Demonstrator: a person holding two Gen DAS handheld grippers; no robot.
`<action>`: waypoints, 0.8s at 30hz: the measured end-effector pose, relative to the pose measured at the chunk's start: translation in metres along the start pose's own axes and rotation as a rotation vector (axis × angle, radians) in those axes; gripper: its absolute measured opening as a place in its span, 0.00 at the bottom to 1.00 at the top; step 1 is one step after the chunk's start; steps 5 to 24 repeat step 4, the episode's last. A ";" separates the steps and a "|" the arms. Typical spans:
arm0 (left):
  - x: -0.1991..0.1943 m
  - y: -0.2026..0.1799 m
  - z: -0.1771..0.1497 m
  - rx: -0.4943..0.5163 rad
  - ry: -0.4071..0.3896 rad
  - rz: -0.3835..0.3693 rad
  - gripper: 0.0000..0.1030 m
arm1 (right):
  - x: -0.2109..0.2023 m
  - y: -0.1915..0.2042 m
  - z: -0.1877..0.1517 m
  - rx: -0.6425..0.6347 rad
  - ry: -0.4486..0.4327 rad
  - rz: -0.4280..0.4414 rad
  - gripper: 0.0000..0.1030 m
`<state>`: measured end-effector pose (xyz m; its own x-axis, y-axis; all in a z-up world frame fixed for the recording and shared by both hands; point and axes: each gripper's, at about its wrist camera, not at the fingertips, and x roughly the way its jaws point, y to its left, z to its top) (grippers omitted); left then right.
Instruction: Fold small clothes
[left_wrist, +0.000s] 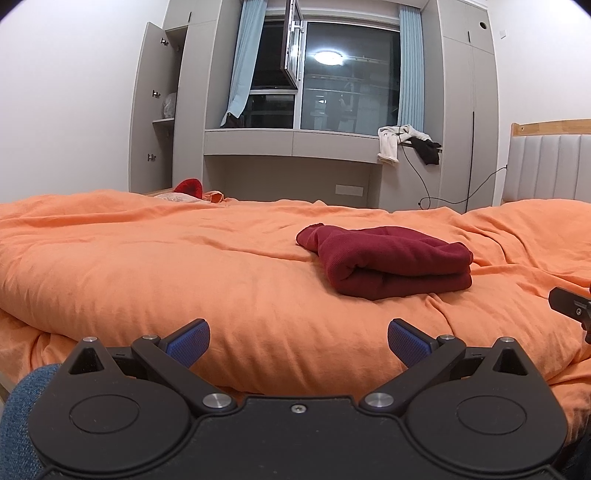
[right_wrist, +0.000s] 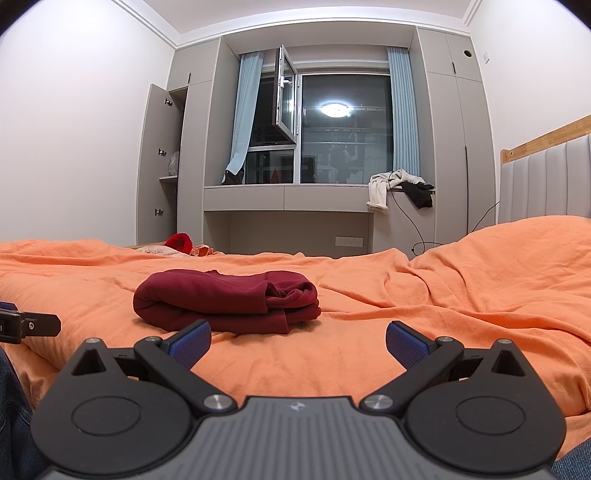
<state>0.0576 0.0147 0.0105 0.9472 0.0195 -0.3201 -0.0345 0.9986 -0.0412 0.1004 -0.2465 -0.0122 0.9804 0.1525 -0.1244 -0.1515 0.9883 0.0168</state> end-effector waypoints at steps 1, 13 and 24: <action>0.000 -0.001 0.000 0.000 0.000 0.000 0.99 | 0.000 0.000 0.000 0.000 0.000 0.000 1.00; 0.000 -0.002 0.002 0.003 0.002 0.000 0.99 | 0.000 0.000 0.000 -0.001 0.000 0.000 1.00; 0.000 -0.002 0.002 0.003 0.002 0.000 0.99 | 0.000 0.000 0.000 -0.001 0.000 0.000 1.00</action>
